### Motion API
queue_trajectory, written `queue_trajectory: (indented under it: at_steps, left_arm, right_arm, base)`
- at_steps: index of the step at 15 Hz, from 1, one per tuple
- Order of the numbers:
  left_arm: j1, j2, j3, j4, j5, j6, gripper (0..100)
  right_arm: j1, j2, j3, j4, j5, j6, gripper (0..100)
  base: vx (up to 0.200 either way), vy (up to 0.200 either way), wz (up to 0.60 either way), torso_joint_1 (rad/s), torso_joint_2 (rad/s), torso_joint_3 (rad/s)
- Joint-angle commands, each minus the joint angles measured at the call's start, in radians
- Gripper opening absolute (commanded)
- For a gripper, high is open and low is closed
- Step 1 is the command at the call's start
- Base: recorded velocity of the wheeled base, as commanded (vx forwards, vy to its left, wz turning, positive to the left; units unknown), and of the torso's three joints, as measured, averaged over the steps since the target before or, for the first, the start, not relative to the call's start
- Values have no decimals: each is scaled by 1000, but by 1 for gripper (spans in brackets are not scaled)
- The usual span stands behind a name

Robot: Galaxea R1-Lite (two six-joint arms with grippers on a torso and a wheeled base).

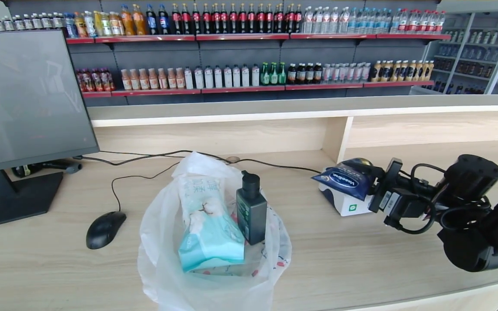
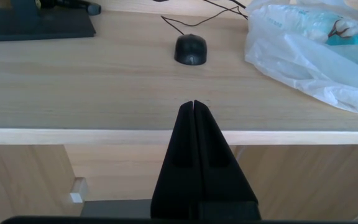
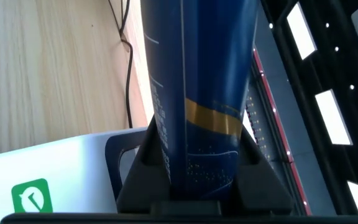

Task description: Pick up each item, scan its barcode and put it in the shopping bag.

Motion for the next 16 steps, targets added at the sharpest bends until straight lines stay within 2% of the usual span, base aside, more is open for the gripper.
queue_trajectory:
  at_steps: [1, 16]
  left_arm:
    - [0, 0, 0, 0, 0, 0, 0]
    - [0, 0, 0, 0, 0, 0, 0]
  right_arm:
    - [-8, 9, 0, -1, 1, 0, 0]
    - [-8, 6, -11, -1, 3, 1, 0]
  base:
    - [0, 0, 0, 0, 0, 0]
    - [0, 0, 0, 0, 0, 0]
